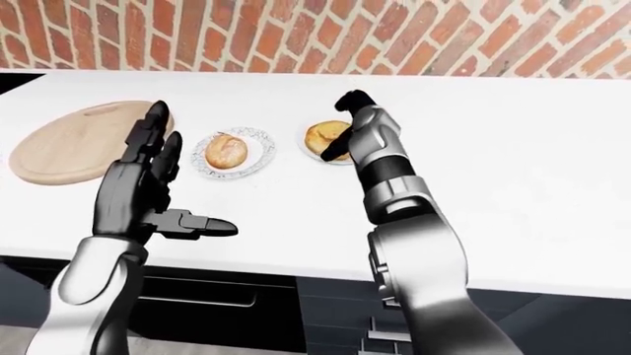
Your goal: Place all breads on the cutting board.
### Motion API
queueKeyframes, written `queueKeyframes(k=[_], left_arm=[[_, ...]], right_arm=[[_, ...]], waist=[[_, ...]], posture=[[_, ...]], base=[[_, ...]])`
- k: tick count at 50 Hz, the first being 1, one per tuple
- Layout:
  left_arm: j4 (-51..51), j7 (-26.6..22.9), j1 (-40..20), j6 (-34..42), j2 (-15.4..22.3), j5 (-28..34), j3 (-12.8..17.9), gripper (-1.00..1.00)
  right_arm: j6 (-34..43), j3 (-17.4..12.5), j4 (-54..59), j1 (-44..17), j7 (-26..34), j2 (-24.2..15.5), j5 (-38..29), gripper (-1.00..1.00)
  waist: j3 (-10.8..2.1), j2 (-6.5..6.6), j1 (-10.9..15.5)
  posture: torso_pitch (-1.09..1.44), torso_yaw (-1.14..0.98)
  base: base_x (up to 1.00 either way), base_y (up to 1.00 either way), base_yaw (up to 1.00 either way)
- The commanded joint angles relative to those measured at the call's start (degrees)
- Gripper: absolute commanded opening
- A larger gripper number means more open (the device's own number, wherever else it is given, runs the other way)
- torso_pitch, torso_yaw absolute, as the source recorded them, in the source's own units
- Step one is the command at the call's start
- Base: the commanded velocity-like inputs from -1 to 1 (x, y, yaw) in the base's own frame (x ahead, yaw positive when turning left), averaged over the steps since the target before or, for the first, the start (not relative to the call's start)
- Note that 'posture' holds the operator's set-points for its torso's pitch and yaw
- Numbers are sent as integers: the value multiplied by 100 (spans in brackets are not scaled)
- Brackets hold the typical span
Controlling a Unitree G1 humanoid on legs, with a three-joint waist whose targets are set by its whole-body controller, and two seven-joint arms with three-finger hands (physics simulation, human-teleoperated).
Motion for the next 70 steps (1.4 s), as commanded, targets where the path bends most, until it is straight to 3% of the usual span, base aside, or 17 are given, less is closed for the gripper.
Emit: queueKeyframes(k=[1, 4, 14, 28, 36, 48, 57, 63, 70], left_arm=[[-195, 9, -130, -157, 23, 10, 26, 100], [-221, -3, -142, -134, 32, -2, 55, 100], [-257, 2, -129, -120, 33, -1, 50, 100], [-332, 9, -116, -71, 25, 22, 29, 100], [-419, 12, -231, 91, 31, 77, -15, 100], [-501, -15, -418, 309, 39, 168, -44, 100], [-337, -109, -1175, 796, 192, 443, -185, 100], [532, -303, -2039, 981, 385, 874, -339, 100], [2514, -389, -2838, 143, 493, 1144, -84, 100]], right_arm=[[-64, 61, -41, -124, -63, -22, -166, 42], [-82, 89, -31, -84, -77, -2, -269, 37], [-54, 62, -41, -53, -66, 31, -368, -7], [214, -6, -630, -197, 158, -170, -330, -41], [472, -38, -1321, -107, 451, -288, -377, -100], [909, -45, -2459, 93, 956, -331, -563, -100], [1356, -57, -3749, 423, 1551, -319, -839, -100], [1477, -39, -4209, 519, 1810, -279, -1024, -100], [1511, -58, -4443, 556, 1939, -223, -1151, -100]], waist=[[-106, 10, 2], [-109, 12, 2], [-135, 16, 8], [-134, -1, 17], [-89, -7, 28], [-51, -20, 28], [-23, -33, 35], [-7, -34, 37], [-16, -26, 21]], posture=[[0, 0], [0, 0], [0, 0], [0, 0], [0, 0], [0, 0], [0, 0], [0, 0], [0, 0]], base=[[0, 0, 0], [0, 0, 0], [0, 0, 0], [0, 0, 0], [0, 0, 0], [0, 0, 0], [0, 0, 0], [0, 0, 0], [0, 0, 0]])
